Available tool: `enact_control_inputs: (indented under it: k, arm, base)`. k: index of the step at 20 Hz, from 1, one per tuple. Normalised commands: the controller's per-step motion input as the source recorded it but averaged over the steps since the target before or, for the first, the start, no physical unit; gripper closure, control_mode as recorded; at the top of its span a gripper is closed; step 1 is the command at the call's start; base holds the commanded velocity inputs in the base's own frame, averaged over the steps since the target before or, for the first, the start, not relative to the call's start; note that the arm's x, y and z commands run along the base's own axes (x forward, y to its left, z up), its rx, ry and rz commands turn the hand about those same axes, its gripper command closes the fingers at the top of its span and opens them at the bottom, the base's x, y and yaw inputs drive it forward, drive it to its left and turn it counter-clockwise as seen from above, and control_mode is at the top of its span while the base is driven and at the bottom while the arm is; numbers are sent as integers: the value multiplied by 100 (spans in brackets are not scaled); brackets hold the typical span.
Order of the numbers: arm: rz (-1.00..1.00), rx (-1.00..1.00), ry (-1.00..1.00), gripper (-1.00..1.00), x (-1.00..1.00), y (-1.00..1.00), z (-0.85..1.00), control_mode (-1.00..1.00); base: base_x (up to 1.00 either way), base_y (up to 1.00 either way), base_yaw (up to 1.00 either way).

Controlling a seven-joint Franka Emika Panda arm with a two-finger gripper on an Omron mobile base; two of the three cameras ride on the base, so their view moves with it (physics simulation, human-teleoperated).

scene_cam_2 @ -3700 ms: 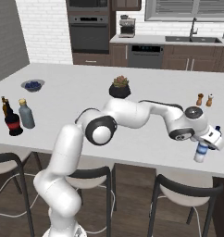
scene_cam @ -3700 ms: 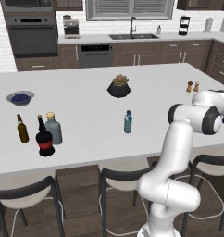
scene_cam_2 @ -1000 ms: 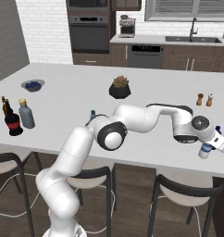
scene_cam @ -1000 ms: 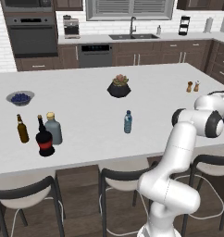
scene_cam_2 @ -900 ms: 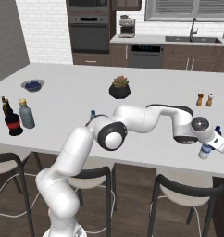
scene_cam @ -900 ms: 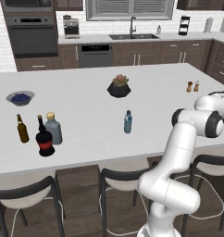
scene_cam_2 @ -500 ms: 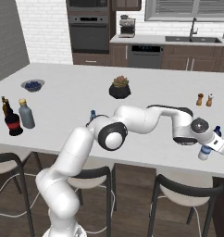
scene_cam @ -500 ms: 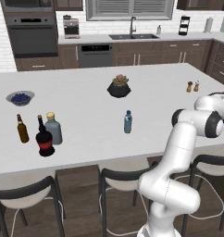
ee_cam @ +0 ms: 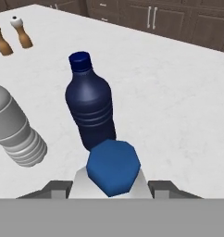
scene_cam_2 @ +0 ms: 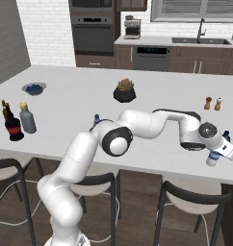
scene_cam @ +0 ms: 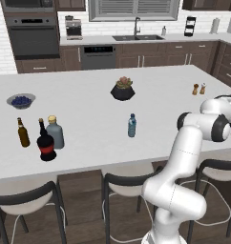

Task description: Move the plastic bottles in the middle to the plastics group, and the glass bottles in the middle to the glass group.

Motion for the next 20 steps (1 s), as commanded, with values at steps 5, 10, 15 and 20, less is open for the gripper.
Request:
enact_control_inputs:
  k: [5,10,15,20]
  arm:
    - [0,0,0,100,0,0,-6,-100]
    - [0,0,0,100,0,0,0,-100]
    - [0,0,0,-100,0,0,0,-100]
    - [0,0,0,-100,0,0,0,-100]
  base:
    - [0,0,0]
    - [0,0,0]
    - [0,0,0]
    - [0,0,0]
